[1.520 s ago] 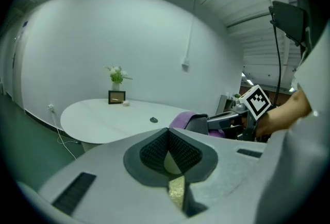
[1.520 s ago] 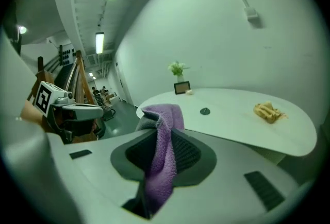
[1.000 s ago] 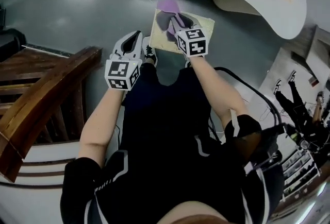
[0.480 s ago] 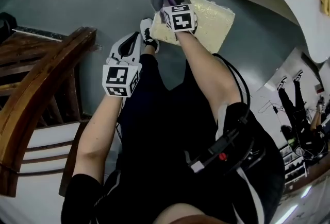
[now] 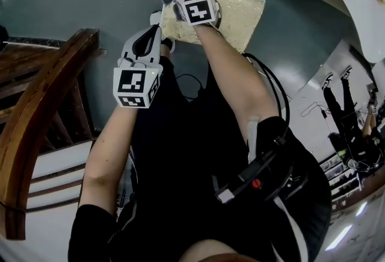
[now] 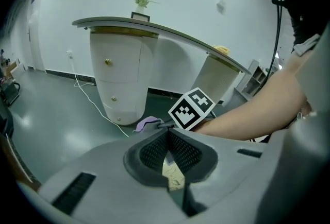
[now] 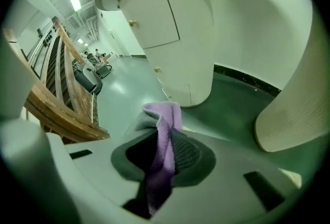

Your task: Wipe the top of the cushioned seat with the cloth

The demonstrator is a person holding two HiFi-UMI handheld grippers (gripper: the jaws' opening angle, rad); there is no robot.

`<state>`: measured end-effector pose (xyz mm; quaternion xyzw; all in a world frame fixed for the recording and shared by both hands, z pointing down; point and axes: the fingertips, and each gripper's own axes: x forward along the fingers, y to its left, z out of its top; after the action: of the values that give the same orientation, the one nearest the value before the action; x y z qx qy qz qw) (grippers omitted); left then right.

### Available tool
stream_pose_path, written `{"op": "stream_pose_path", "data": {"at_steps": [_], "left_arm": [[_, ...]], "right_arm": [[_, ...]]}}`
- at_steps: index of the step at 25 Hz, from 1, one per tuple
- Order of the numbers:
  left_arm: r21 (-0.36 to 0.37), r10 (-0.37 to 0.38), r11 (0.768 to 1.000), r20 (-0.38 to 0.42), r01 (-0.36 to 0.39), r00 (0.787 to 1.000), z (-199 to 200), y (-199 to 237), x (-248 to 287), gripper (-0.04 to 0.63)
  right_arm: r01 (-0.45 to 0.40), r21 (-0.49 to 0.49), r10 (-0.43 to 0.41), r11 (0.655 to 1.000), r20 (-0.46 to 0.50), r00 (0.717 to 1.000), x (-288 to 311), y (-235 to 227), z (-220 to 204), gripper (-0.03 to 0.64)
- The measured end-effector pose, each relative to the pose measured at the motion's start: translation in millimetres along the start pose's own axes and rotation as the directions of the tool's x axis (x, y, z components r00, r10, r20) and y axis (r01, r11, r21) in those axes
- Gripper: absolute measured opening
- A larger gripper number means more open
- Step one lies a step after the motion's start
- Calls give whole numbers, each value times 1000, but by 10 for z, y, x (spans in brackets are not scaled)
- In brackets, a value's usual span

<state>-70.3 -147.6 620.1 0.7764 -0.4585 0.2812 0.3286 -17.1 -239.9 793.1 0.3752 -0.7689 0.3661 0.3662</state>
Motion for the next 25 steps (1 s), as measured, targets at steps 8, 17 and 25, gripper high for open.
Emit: {"op": "stream_pose_path", "data": {"at_steps": [8, 17, 25], "left_arm": [[-5, -16, 1000, -9, 16, 1000, 100, -392, 274, 3], [-4, -37, 999, -26, 37, 999, 154, -872, 652, 5], [32, -90, 995, -48, 92, 995, 162, -1329, 950, 5]], "right_arm": [[24, 110, -24, 994, -3, 1000, -338, -595, -356, 75], [58, 187, -55, 981, -21, 998, -747, -1270, -770, 75], [88, 226, -83, 970, -29, 996, -1018, -1743, -1095, 75]]}}
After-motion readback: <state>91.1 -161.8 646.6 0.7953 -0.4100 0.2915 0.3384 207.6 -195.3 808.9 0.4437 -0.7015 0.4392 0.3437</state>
